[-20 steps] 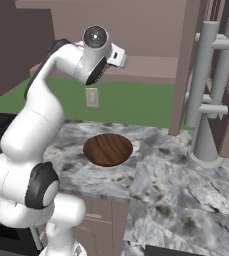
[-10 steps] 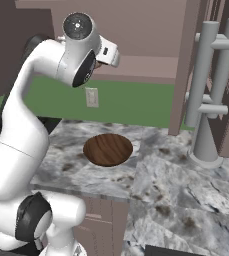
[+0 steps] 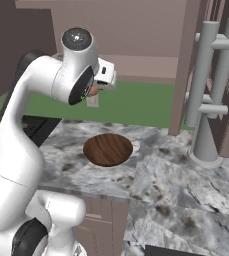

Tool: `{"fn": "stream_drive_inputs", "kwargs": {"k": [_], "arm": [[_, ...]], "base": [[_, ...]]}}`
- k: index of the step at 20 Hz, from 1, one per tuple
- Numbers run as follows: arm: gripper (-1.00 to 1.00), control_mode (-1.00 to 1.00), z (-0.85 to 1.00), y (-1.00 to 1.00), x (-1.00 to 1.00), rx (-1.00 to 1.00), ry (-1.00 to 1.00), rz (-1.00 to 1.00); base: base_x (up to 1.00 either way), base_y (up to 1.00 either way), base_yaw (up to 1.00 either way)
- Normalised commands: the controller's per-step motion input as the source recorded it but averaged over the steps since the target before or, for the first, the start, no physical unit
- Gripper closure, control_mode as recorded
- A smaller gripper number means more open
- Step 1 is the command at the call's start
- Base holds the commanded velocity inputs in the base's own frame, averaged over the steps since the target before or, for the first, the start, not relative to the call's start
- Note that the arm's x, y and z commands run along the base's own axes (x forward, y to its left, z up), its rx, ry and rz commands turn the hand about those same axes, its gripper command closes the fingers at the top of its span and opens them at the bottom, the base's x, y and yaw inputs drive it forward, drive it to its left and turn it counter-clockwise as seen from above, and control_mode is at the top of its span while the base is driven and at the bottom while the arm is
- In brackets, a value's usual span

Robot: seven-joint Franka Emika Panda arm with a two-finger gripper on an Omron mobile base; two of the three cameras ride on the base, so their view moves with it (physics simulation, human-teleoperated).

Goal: Open the cabinet. Pick the peach and apple from the cabinet and place them into the bowl. Then close the cabinet.

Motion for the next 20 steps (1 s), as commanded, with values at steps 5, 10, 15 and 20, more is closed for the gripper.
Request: {"fn": "stream_drive_inputs", "kwargs": {"k": [5,10,15,20], "arm": [[1.00,-1.00,-1.00,0.00,0.00,0.06,0.10,0.08],[1.00,-1.00,-0.95,0.09,0.09,0.00,0.13,0.01],[1.00,-1.00,-0.60,0.30,0.62,-0.04,0.21,0.00],[1.00,-1.00,-0.46,0.23,0.85,-0.09,0.19,0.00]], "base": [[0.00,0.00,0.00],[0.00,0.00,0.00],[0.00,0.00,0.00],[0.00,0.00,0.00]]}}
